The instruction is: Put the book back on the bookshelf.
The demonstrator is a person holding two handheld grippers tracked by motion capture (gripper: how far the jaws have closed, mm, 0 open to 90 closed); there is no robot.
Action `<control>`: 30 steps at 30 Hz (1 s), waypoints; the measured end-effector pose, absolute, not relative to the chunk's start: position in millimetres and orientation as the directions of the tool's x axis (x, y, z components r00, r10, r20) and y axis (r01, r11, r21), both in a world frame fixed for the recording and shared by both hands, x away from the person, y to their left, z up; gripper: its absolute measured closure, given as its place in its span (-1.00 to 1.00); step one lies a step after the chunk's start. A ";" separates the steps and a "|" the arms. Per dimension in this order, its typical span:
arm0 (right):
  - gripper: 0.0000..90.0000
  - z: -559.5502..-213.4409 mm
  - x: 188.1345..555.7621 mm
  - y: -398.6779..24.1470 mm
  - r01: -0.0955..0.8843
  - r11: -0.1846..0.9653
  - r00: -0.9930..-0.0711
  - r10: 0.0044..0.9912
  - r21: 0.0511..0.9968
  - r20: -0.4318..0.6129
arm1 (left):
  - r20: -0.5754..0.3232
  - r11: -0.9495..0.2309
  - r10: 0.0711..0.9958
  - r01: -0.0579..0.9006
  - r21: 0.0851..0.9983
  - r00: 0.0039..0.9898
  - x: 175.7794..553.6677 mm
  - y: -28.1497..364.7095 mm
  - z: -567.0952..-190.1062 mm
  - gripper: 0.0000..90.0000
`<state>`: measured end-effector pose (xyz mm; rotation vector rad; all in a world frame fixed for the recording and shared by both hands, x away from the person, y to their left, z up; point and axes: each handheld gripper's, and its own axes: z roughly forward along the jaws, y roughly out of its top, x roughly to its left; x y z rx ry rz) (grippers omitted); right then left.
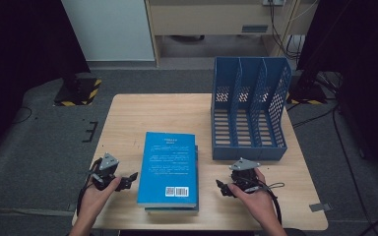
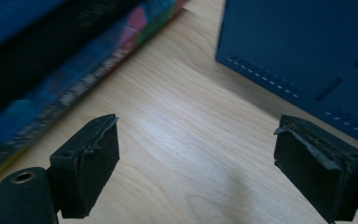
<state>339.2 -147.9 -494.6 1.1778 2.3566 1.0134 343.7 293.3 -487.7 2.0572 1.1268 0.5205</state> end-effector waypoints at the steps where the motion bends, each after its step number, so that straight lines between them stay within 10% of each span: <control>1: -0.68 -490.5 337.6 -145.1 0.562 0.419 -0.619 0.785 0.714 0.027 | 0.015 -0.358 0.845 0.545 0.758 0.535 342.4 293.5 -482.6 -0.84; 10: -0.78 -443.0 339.0 -105.7 0.493 0.469 -0.705 0.709 0.733 0.021 | 0.000 -0.344 0.826 0.503 0.793 0.564 347.2 294.7 -437.7 -0.84; 30: -0.91 -452.3 365.1 -52.3 0.527 0.436 -0.774 0.601 0.729 0.200 | -0.175 -0.388 0.691 0.564 0.729 0.701 352.4 239.3 -448.7 -0.94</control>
